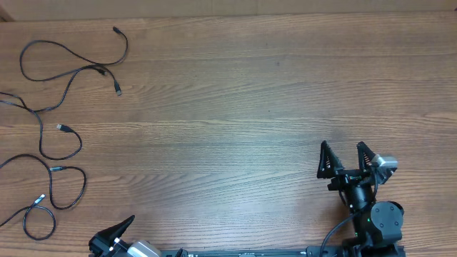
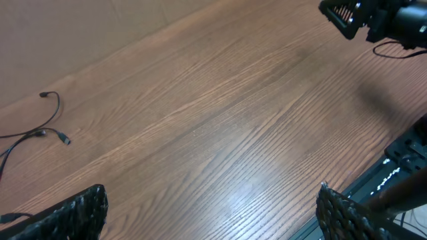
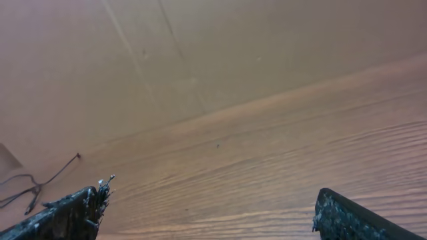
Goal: Untangle cables
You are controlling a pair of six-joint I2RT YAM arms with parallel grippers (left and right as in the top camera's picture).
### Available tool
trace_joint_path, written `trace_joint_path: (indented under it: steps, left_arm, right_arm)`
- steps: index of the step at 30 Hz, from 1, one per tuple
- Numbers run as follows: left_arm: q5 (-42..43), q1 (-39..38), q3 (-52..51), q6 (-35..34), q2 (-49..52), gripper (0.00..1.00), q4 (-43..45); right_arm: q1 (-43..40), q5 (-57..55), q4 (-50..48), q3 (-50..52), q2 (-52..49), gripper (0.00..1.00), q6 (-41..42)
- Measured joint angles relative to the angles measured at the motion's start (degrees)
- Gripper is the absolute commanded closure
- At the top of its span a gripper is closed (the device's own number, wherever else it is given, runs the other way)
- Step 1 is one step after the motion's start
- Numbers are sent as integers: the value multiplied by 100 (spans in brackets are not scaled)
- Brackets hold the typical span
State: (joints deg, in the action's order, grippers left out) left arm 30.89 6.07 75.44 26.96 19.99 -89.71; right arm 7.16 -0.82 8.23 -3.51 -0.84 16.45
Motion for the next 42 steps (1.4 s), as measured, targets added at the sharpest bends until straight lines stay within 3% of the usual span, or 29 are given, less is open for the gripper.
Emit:
trace_joint_path:
  steps: [28,42]
  left_arm:
    - [0,0,0,0,0,0,0]
    - [0,0,0,0,0,1,0]
  right_arm:
    - [-605,57,-304,245,0,0,-925]
    - [-603,57,-304,245,0,0,-1882]
